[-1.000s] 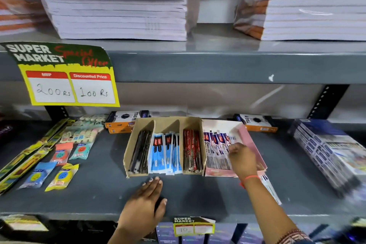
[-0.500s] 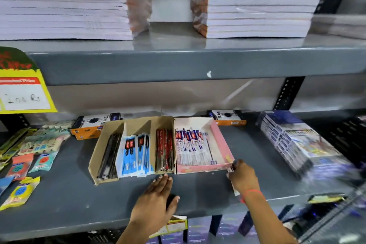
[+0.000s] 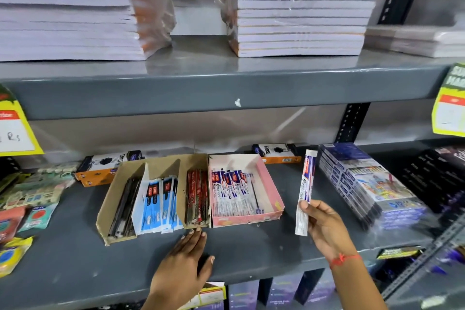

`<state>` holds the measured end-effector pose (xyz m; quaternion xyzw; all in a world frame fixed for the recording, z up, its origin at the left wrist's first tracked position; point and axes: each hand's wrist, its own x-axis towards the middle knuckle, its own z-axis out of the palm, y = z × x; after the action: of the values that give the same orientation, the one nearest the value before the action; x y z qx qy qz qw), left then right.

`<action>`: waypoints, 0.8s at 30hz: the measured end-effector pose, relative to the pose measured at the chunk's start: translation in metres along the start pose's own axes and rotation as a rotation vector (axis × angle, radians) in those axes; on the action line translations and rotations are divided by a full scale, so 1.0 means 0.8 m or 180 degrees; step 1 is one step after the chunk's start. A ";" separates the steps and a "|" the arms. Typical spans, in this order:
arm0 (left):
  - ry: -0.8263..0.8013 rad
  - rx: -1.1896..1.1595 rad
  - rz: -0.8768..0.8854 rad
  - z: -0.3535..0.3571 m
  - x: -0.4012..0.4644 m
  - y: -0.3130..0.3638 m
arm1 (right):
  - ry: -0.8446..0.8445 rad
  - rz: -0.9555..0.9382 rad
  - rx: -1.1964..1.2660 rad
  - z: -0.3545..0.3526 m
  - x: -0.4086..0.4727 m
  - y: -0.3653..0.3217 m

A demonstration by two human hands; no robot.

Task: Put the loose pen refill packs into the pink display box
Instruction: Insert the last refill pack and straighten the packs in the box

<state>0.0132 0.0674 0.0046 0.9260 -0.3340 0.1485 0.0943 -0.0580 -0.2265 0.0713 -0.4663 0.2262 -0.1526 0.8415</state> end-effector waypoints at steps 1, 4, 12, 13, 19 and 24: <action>0.0060 0.0022 0.0003 0.001 0.000 0.000 | -0.0099 -0.0009 0.0039 0.001 -0.001 -0.002; 0.0101 0.0091 -0.0047 0.002 0.000 0.000 | -0.0320 -0.0066 0.0073 0.008 0.002 -0.005; -0.0093 -0.0005 -0.0030 -0.005 0.000 0.002 | -0.0548 0.0019 -0.0423 0.038 0.012 -0.010; -0.0096 0.0003 -0.0041 -0.005 0.000 0.002 | -0.0537 -0.0005 -0.0646 0.045 0.016 -0.011; 0.0131 0.0065 -0.0019 0.003 0.000 -0.001 | -0.0245 -0.0139 -0.2033 0.104 0.052 -0.001; 0.0076 0.0130 0.0093 0.001 0.001 0.001 | -0.0149 -0.0346 -0.3489 0.134 0.073 0.028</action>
<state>0.0129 0.0659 0.0040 0.9209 -0.3432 0.1676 0.0771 0.0492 -0.1656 0.0876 -0.8505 0.2293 -0.0453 0.4712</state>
